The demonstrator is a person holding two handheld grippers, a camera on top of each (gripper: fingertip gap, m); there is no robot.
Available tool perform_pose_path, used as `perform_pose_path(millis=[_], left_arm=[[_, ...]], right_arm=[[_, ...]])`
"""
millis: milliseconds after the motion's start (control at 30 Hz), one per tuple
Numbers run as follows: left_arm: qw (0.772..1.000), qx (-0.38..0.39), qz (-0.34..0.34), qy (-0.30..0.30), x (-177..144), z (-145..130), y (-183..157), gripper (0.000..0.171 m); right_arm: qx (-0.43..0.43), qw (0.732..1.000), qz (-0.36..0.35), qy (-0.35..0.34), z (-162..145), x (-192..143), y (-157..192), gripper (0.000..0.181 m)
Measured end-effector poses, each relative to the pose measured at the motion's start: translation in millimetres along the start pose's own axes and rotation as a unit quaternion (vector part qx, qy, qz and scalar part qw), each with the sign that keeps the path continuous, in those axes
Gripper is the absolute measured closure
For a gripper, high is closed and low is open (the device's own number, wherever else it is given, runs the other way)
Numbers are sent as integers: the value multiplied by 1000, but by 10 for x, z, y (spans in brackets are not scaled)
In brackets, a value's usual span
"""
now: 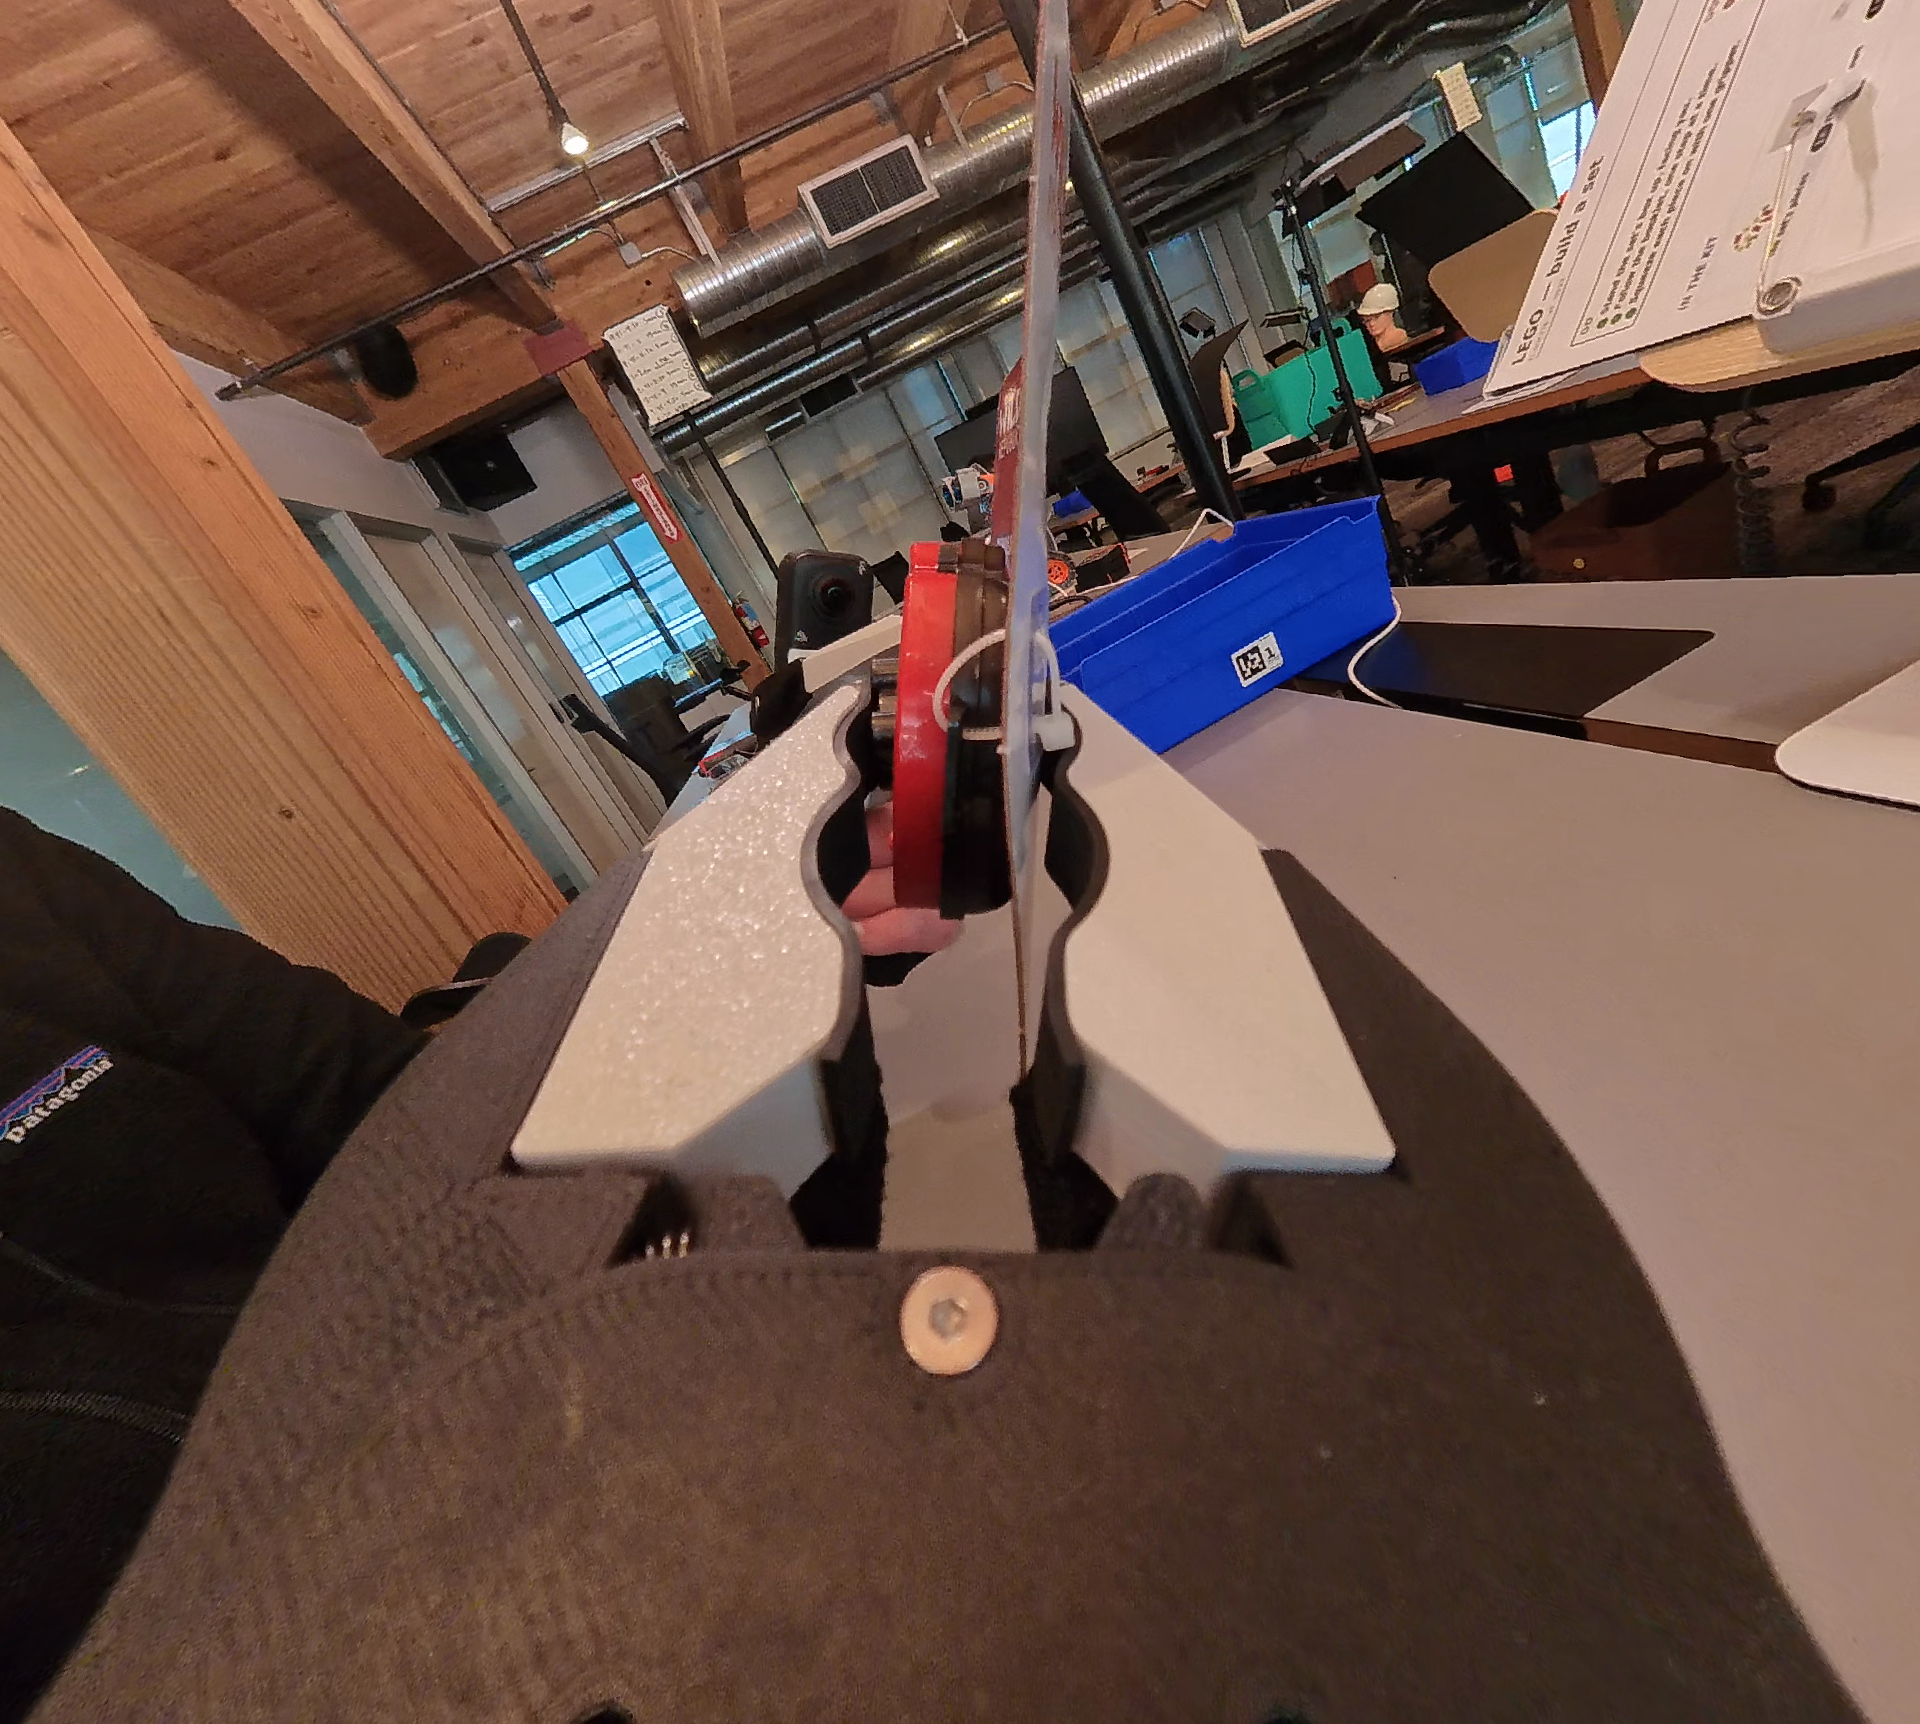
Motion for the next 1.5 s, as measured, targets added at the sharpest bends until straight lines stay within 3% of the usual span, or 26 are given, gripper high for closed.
perform_pose_path(millis=[400,567,800,1500], left_arm=[[1000,4,-3,-3,11,20,-42,135],[1000,17,-3,-1,-3,61,-53,136],[1000,13,-10,-5,-28,75,-37,136],[999,41,-13,-7,48,58,-143,136]], right_arm=[[-12,1000,0,5,7,-17,22,157],[11,999,33,9,-21,-16,82,153],[52,997,41,-37,45,-87,76,153],[43,997,27,-59,60,-192,90,158]])
Point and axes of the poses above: each gripper's, where its closed fingertips meet, x out along the fingers, z out of its top, y = z × x across the jaws, the point moved 2 cm from there along -x, back along the fingers, and after that the axes turned 9 degrees about -z, right-handed, at the moved point
